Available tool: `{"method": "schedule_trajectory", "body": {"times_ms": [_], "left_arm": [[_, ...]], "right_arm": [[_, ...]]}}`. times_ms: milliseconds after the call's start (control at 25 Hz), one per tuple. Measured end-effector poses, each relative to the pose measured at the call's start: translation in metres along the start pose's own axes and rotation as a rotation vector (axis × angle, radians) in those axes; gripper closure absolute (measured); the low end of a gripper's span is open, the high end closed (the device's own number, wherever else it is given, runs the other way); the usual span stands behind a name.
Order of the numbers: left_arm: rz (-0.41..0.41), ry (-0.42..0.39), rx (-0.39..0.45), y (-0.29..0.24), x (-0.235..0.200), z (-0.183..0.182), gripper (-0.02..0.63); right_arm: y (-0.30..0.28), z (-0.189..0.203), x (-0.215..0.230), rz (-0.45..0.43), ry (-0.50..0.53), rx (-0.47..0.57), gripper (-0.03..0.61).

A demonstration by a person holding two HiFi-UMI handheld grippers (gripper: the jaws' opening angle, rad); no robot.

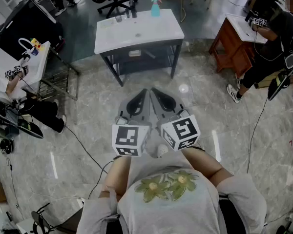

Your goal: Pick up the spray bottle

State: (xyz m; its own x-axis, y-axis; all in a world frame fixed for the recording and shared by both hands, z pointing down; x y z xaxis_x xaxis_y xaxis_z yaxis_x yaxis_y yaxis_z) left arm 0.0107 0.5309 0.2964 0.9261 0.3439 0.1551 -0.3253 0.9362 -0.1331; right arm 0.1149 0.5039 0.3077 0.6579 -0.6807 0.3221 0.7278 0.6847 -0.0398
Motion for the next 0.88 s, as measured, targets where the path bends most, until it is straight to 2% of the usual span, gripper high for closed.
{"method": "schedule_trajectory", "body": {"times_ms": [200,320,520,880], "left_arm": [[-0.025,-0.013,0.025,-0.011,0.005,-0.002,0.604],[-0.042,0.01,0.031,-0.017,0.007,0.0,0.604],[-0.041,0.005,0.05,-0.035,0.003,-0.008,0.604],[-0.015,0.037,0.048,-0.098,-0.025,0.002,0.604]], "right_arm": [[0.0,-0.003,0.012,-0.026,0.018,0.024,0.557],[0.002,-0.006,0.016,-0.041,0.04,0.044,0.557],[-0.005,-0.02,0.027,-0.047,0.08,0.054,0.555],[-0.055,-0.026,0.069,0.008,0.091,0.047,0.555]]}}
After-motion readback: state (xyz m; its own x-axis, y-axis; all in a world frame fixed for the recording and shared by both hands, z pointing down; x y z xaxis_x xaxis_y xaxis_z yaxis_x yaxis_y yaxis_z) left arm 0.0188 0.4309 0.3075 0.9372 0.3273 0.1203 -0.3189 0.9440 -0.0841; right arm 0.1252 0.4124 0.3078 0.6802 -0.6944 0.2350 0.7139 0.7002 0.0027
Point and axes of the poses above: the fingertips, and each gripper's own axes: y backward along the fingers, x to its right, z out of its underside, the point moved 8 cm from there along y, backward along the fingers, and after that the axes turned 13 degrees about -y, right-handed, at the moved point
